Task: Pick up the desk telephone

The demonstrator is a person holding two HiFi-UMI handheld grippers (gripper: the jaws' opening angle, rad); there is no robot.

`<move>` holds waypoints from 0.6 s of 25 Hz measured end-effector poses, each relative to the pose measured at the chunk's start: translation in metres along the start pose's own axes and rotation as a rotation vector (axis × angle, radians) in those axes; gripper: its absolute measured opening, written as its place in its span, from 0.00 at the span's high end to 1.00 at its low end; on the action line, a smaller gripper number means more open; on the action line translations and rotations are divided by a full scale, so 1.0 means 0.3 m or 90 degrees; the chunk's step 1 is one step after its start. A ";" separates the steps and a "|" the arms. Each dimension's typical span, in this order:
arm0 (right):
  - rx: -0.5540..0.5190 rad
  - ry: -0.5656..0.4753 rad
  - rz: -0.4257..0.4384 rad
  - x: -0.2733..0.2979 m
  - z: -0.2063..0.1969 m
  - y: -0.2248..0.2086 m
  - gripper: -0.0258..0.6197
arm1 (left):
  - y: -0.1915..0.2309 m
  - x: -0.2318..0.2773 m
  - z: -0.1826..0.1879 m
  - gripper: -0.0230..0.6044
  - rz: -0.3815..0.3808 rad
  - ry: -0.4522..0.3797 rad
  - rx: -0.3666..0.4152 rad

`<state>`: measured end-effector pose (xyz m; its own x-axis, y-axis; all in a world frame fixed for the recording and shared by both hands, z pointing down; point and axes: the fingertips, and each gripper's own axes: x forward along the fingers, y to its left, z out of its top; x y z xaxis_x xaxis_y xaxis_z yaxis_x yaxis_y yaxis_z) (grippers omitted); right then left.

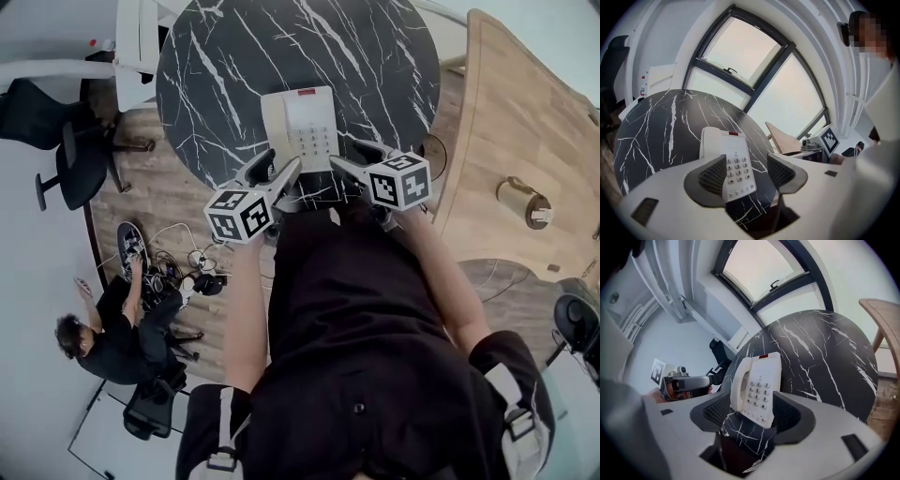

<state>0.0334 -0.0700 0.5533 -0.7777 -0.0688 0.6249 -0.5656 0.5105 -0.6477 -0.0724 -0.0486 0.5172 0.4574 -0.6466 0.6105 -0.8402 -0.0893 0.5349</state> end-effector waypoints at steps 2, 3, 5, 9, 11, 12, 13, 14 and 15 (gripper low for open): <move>0.009 0.001 -0.001 0.009 -0.004 -0.012 0.51 | 0.017 0.013 -0.007 0.51 0.003 0.006 -0.004; 0.009 0.003 -0.004 0.015 -0.008 -0.016 0.50 | 0.027 0.018 -0.012 0.50 0.006 0.009 -0.006; 0.009 0.008 -0.011 0.029 -0.019 -0.027 0.48 | 0.049 0.028 -0.023 0.48 0.010 0.015 -0.008; 0.009 0.012 -0.020 0.064 -0.038 -0.047 0.46 | 0.096 0.053 -0.052 0.43 0.013 0.032 -0.019; 0.004 0.017 -0.017 0.085 -0.050 -0.049 0.46 | 0.119 0.068 -0.073 0.42 0.008 0.049 -0.026; -0.001 0.020 -0.015 0.099 -0.055 -0.048 0.46 | 0.130 0.076 -0.081 0.41 0.004 0.057 -0.029; -0.006 0.023 -0.014 0.113 -0.059 -0.049 0.46 | 0.142 0.082 -0.087 0.41 0.001 0.062 -0.033; -0.007 0.024 -0.015 0.127 -0.061 -0.051 0.45 | 0.156 0.087 -0.090 0.40 -0.001 0.062 -0.039; -0.006 0.022 -0.017 0.141 -0.060 -0.055 0.44 | 0.171 0.091 -0.088 0.39 -0.002 0.059 -0.046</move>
<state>0.0146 -0.0658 0.5983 -0.7527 -0.0526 0.6563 -0.5829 0.5168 -0.6270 -0.0953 -0.0509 0.5767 0.4880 -0.5733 0.6582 -0.8169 -0.0342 0.5758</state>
